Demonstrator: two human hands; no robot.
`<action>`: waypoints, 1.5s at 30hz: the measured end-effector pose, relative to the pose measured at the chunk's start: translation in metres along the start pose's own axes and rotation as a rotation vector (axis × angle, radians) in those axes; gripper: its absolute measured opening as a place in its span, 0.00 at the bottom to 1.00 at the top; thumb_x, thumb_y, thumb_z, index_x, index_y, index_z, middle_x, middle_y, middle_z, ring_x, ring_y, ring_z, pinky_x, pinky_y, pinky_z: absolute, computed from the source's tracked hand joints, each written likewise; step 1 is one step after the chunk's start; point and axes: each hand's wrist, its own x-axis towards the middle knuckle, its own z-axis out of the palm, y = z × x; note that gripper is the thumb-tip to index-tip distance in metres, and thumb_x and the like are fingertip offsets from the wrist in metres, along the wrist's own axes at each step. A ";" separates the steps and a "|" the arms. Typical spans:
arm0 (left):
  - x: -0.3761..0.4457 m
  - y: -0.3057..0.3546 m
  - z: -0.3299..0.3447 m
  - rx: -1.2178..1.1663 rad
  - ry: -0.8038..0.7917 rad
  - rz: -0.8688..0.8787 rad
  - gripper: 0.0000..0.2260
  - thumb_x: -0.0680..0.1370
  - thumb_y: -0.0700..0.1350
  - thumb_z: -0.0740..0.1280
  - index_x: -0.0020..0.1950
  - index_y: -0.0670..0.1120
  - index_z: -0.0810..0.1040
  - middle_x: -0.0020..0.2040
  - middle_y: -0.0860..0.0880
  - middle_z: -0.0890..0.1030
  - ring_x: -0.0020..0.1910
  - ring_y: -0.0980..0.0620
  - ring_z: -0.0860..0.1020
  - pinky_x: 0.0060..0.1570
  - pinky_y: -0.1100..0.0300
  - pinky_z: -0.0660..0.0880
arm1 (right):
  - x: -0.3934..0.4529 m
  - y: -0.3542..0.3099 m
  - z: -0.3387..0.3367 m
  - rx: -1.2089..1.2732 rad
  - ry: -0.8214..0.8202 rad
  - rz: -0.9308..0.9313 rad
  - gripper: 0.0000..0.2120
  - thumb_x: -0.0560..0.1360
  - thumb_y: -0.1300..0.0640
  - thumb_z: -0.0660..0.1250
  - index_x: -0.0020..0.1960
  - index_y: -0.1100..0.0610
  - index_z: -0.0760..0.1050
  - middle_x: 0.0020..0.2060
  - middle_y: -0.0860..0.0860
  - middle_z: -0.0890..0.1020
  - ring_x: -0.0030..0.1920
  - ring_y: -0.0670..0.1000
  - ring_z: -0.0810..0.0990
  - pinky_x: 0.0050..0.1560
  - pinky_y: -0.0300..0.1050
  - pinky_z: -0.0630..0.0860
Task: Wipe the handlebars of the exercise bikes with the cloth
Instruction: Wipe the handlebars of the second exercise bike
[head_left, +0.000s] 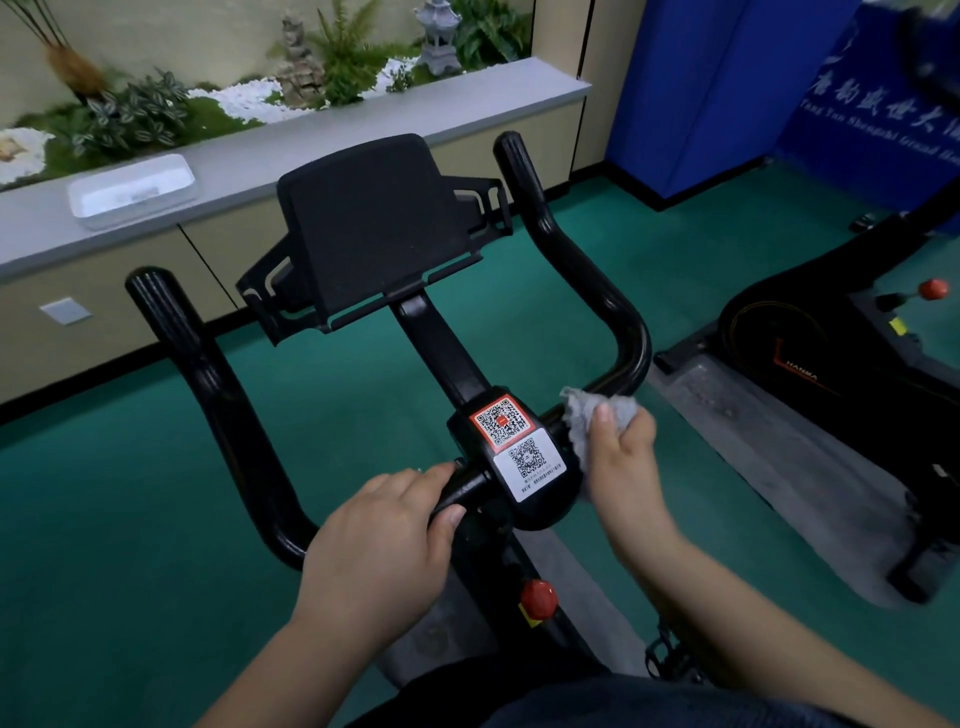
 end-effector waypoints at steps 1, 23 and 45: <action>0.000 0.000 0.000 0.003 0.000 0.002 0.17 0.74 0.57 0.54 0.58 0.55 0.75 0.41 0.57 0.79 0.41 0.52 0.79 0.33 0.58 0.74 | -0.003 0.000 0.003 0.028 -0.008 0.021 0.15 0.82 0.53 0.54 0.63 0.63 0.64 0.48 0.50 0.76 0.48 0.49 0.75 0.43 0.39 0.68; -0.001 -0.002 0.001 0.023 0.007 0.006 0.19 0.74 0.57 0.55 0.58 0.53 0.77 0.43 0.56 0.81 0.42 0.50 0.80 0.34 0.58 0.75 | -0.028 -0.020 -0.042 -0.015 -0.091 -0.208 0.07 0.75 0.54 0.66 0.51 0.45 0.72 0.45 0.45 0.80 0.44 0.47 0.78 0.45 0.45 0.76; -0.001 -0.004 0.001 0.028 0.008 0.018 0.19 0.74 0.57 0.55 0.59 0.52 0.77 0.42 0.56 0.81 0.42 0.51 0.80 0.33 0.58 0.75 | 0.126 -0.072 -0.053 -1.261 -0.712 -0.802 0.27 0.68 0.69 0.64 0.60 0.43 0.76 0.55 0.47 0.80 0.58 0.54 0.75 0.57 0.51 0.73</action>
